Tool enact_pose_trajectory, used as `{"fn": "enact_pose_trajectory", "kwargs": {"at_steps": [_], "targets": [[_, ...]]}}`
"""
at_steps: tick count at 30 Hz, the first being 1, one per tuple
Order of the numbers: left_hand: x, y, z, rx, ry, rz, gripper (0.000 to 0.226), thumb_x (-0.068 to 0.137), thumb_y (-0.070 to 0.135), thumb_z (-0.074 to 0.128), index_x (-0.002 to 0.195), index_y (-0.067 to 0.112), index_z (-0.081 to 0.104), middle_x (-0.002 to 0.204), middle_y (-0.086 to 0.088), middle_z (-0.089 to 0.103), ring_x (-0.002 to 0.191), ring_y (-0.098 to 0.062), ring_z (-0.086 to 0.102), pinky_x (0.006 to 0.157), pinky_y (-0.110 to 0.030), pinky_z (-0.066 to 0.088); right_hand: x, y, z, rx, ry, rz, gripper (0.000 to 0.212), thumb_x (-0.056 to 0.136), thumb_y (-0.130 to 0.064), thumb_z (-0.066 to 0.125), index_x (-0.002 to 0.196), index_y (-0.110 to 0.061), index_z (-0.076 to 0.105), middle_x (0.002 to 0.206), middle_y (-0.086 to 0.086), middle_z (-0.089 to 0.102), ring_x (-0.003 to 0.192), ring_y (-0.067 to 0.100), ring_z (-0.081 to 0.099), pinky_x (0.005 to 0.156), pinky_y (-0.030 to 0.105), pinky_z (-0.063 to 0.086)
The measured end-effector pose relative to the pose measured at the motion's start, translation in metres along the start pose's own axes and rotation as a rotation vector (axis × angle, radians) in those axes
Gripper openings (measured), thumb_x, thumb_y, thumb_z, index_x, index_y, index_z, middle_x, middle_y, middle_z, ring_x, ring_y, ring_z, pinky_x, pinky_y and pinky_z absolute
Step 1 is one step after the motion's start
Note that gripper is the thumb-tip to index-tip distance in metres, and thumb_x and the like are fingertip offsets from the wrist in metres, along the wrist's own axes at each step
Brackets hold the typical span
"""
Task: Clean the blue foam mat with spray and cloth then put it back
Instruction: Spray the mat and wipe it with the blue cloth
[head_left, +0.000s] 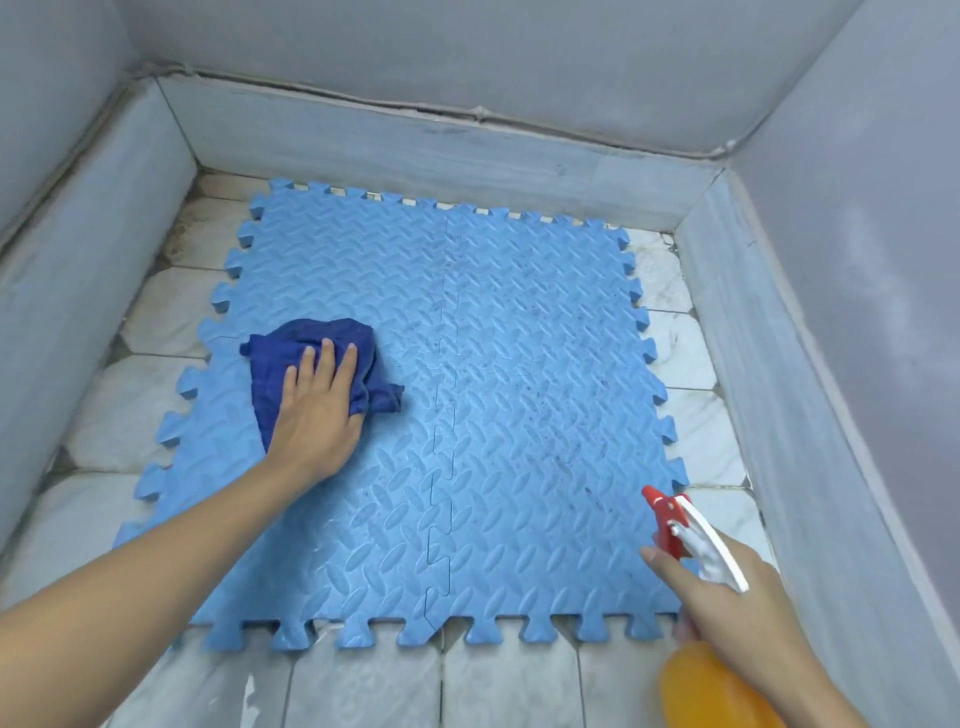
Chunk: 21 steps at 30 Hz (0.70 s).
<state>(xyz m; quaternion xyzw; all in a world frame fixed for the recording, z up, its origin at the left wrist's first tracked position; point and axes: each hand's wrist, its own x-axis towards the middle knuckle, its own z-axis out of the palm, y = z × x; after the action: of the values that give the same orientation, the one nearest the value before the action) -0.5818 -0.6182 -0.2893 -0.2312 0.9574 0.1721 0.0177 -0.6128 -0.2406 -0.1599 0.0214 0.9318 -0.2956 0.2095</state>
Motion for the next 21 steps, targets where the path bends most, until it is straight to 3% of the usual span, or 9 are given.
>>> {"fn": "enact_pose_trajectory", "kwargs": {"at_steps": [3,6,9,14,21], "targets": [[0.002,0.030,0.018,0.071,-0.019,0.143,0.070,0.094,0.023,0.046,0.153,0.015,0.010,0.161,-0.012,0.004,0.148,-0.032,0.000,0.119,-0.047,-0.001,0.008,0.008,-0.007,0.032,0.063,0.021,0.017,0.087,-0.022,0.071,0.081,-0.007,0.066,0.058,0.016,0.064,0.036,0.021,0.058,0.045,0.019,0.042],[0.004,0.037,0.028,0.118,0.002,0.199,0.068,0.091,0.023,0.047,0.153,0.014,0.018,0.160,-0.013,0.014,0.147,-0.033,0.009,0.119,-0.048,0.004,0.015,0.006,-0.013,0.083,0.105,0.017,0.016,0.085,-0.026,0.071,0.077,-0.016,0.063,0.058,0.011,0.062,0.039,0.023,0.058,0.052,0.025,0.045],[0.004,0.028,0.028,0.130,-0.023,0.220,0.069,0.090,0.021,0.050,0.152,0.015,0.021,0.160,-0.011,0.015,0.147,-0.032,0.010,0.119,-0.046,0.002,0.022,-0.002,-0.020,0.126,0.118,-0.014,0.014,0.085,-0.028,0.071,0.089,-0.016,0.065,0.061,0.009,0.063,0.042,0.021,0.058,0.055,0.027,0.048],[0.003,0.029,0.024,0.125,-0.028,0.216,0.071,0.082,0.033,0.024,0.151,0.018,0.024,0.160,-0.007,0.017,0.148,-0.028,0.011,0.118,-0.040,-0.004,0.027,-0.006,-0.016,0.164,0.179,-0.006,0.022,0.087,-0.029,0.071,0.080,-0.009,0.063,0.061,0.017,0.063,0.040,0.025,0.057,0.046,0.034,0.044],[0.000,0.041,0.019,0.133,-0.001,0.165,0.073,0.076,0.026,0.037,0.149,0.016,0.030,0.158,-0.011,0.023,0.146,-0.030,0.018,0.119,-0.043,0.005,0.018,0.000,-0.029,0.237,0.209,0.031,0.013,0.087,-0.027,0.071,0.080,-0.018,0.065,0.061,0.011,0.059,0.039,0.018,0.059,0.043,0.016,0.045]]}}
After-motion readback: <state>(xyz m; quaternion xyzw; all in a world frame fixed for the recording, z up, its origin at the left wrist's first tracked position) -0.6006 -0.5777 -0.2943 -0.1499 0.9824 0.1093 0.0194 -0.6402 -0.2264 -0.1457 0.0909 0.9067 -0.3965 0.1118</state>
